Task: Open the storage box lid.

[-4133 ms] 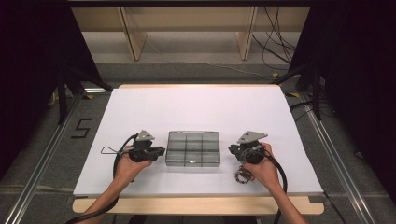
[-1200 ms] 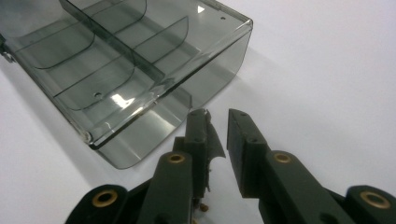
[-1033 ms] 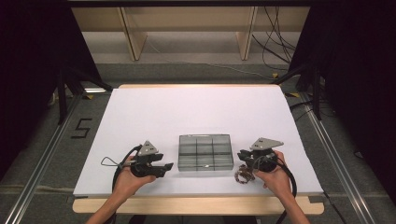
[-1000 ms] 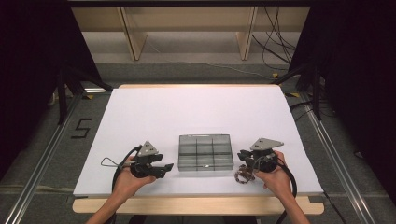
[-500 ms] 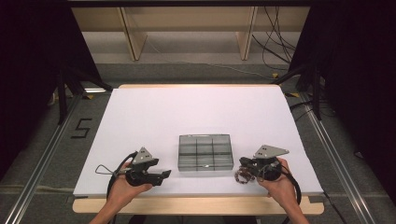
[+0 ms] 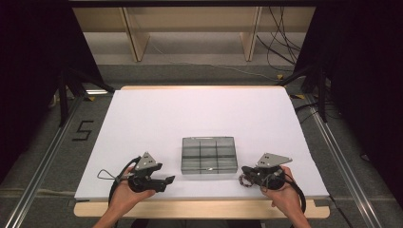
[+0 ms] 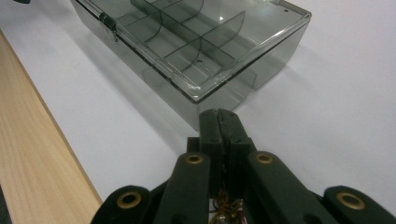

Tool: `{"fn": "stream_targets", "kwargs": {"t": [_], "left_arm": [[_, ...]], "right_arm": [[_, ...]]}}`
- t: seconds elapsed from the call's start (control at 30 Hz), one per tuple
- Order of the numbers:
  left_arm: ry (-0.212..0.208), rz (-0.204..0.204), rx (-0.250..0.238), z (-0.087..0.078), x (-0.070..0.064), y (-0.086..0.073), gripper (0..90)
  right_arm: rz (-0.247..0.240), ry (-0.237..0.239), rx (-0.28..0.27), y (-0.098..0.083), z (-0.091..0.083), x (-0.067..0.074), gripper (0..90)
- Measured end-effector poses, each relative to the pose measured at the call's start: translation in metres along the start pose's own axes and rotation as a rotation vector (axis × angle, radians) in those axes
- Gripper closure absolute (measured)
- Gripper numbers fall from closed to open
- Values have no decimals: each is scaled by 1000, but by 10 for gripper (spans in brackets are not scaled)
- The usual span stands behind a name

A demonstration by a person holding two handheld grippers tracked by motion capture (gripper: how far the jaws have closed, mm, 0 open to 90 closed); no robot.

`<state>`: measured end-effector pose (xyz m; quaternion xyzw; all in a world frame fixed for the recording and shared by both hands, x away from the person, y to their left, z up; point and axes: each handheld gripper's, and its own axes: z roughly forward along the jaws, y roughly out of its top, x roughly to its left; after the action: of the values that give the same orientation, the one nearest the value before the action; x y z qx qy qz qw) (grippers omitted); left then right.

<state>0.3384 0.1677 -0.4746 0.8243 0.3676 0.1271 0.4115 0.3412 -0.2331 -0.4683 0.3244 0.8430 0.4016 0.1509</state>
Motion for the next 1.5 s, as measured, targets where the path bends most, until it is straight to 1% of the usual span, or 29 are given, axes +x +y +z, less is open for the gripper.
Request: {"fn": "stream_targets", "kwargs": {"t": [0.07, 0.17, 0.2, 0.23, 0.27, 0.3, 0.33, 0.4, 0.43, 0.47, 0.5, 0.53, 0.57, 0.63, 0.67, 0.7, 0.83, 0.9, 0.97, 1.07, 1.1, 1.2, 1.3, 1.33, 1.37, 1.4, 1.43, 1.47, 1.5], "left_arm": [[-8, -12, 4, 1, -1, -1, 304], [-10, 8, 8, 1, -1, 0, 303], [-10, 7, 8, 1, -1, 0, 303], [-10, 6, 8, 1, -1, 0, 302], [-10, 5, 8, 1, -1, 0, 302], [-10, 5, 11, 2, -1, -1, 302], [-14, -6, -4, 3, -1, -1, 302], [-10, -6, 3, 3, -2, -1, 302], [-10, 3, 14, 2, -1, -1, 302], [-11, 4, 12, 3, -1, -1, 301], [-11, 4, 12, 3, -1, -1, 301], [-10, 0, 14, 3, -1, -1, 301], [-13, -1, 15, 3, -1, -1, 300], [-14, 1, 17, 3, -1, -1, 300], [-10, -4, 18, 4, -1, -2, 300], [-16, -3, 19, 4, -1, -2, 299], [-18, 7, 21, 4, -1, -2, 299], [-17, 6, 20, 4, -1, -2, 299], [-17, 9, 20, 4, -1, -2, 299], [-19, -1, 13, 5, -1, -2, 299], [-19, -1, 13, 5, -1, -2, 299], [-17, 10, 23, 4, 0, -2, 299], [-16, 13, 23, 4, 1, -2, 299], [-14, 8, 22, 4, 1, -2, 299], [-13, 7, 22, 4, 1, -2, 299], [-13, 7, 21, 4, 1, -2, 299], [-13, 9, 22, 4, 1, -2, 299], [-1, -5, 28, 5, 1, -3, 299], [-12, -9, 24, 5, 0, -3, 299]], "right_arm": [[0, 1, 0, 0, 1, 1, 900], [-2, 11, 0, 0, 3, 2, 900], [-6, 20, -1, 1, 3, 3, 900], [0, 16, 4, 1, 3, 3, 900], [-12, 17, 1, 1, 4, 3, 900], [3, 12, 1, 0, 4, 4, 900], [-3, 20, 1, 1, 5, 4, 900], [-11, 18, -2, 1, 5, 4, 900], [-20, 28, -7, 1, 7, 4, 900], [-5, 19, -5, 2, 6, 6, 900], [-1, 23, -3, 2, 6, 6, 900], [-14, 32, -9, 2, 8, 6, 900], [-4, 29, -9, 2, 8, 6, 900], [-11, 28, -5, 3, 8, 6, 900], [3, 26, -3, 3, 7, 8, 900], [-10, 29, -4, 3, 8, 7, 900], [-4, 28, -8, 3, 8, 7, 900], [-26, 38, -13, 3, 9, 5, 900], [-32, 37, -15, 3, 9, 5, 900], [-26, 37, -24, 3, 8, 5, 900], [7, 29, -20, 3, 7, 8, 900], [-1, 34, -25, 4, 6, 7, 899], [-29, 34, -41, 5, 6, 5, 898], [-29, 34, -41, 5, 6, 5, 898], [0, 26, -45, 4, 6, 7, 898], [-17, 28, -50, 5, 6, 5, 898], [-12, 31, -50, 6, 5, 5, 897], [-10, 32, -53, 6, 5, 5, 897], [0, 27, -57, 7, 4, 5, 896]]}}
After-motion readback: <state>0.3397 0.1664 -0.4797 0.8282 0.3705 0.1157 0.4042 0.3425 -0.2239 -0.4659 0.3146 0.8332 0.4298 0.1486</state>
